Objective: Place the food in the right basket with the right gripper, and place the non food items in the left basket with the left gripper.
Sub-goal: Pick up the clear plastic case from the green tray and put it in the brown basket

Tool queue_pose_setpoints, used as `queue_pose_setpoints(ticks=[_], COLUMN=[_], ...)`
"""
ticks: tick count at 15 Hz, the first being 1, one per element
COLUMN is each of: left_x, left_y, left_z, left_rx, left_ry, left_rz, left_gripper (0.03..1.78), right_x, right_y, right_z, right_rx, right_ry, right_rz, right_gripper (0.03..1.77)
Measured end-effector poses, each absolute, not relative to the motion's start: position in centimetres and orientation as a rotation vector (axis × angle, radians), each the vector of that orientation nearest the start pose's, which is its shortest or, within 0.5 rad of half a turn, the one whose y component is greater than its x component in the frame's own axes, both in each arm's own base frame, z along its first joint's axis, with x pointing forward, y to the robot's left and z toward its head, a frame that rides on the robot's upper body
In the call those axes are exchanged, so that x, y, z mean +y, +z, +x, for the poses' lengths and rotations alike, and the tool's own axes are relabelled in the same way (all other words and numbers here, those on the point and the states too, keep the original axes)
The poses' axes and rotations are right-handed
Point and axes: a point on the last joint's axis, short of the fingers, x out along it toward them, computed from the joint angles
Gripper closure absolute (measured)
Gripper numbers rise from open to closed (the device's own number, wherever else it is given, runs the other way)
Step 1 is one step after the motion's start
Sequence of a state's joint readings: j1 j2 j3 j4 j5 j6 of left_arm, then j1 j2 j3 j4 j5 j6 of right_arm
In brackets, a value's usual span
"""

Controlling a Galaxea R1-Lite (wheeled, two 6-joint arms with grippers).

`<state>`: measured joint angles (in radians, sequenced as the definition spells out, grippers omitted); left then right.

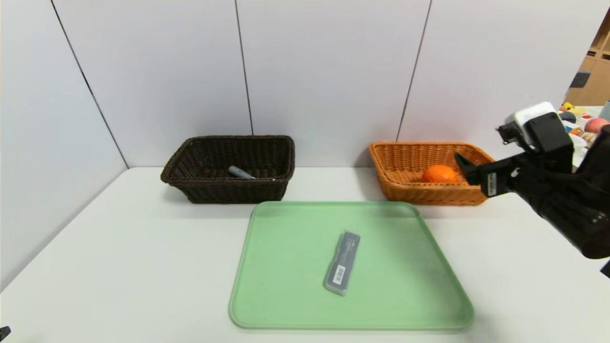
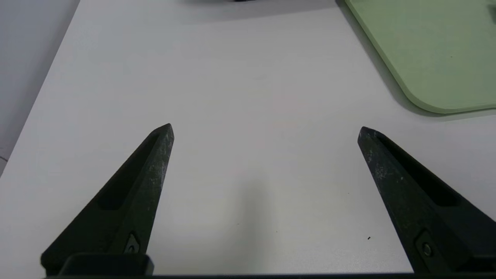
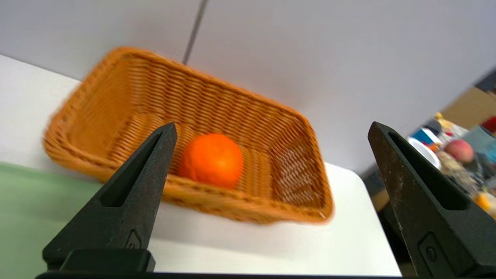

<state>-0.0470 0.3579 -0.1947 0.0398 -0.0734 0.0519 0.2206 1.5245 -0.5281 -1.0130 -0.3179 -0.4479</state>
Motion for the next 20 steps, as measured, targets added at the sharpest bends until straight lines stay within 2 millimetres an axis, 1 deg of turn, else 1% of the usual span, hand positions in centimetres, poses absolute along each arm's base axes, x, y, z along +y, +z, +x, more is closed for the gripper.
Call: queue_pose_setpoints(ticks=[3, 7, 10, 15, 18, 20], left_x=[-0.2, -0.2, -0.2, -0.2, -0.2, -0.2], left_y=[13.1, 13.1, 13.0, 12.9, 12.8, 12.7], left_z=[0.4, 0.4, 0.4, 0.3, 0.2, 0.1], left_rx=[0.199, 0.198, 0.199, 0.200, 0.198, 0.195], left_ry=[-0.132, -0.136, -0.140, -0.141, -0.143, -0.149], left_rz=[0.049, 0.050, 0.050, 0.051, 0.050, 0.049], left_gripper=[0.12, 0.12, 0.12, 0.12, 0.12, 0.12], right_x=[2.8, 1.4, 0.8, 0.4, 0.3, 0.3], right_y=[18.8, 17.7, 17.5, 18.4, 18.0, 17.3], right_z=[21.4, 17.8, 15.5, 12.7, 10.8, 9.7], right_rx=[0.035, 0.067, 0.051, -0.042, -0.069, -0.052], right_ry=[-0.158, -0.224, -0.253, -0.278, -0.269, -0.249], right_rz=[-0.442, -0.422, -0.417, -0.393, -0.370, -0.310], right_gripper=[0.11, 0.11, 0.11, 0.11, 0.11, 0.11])
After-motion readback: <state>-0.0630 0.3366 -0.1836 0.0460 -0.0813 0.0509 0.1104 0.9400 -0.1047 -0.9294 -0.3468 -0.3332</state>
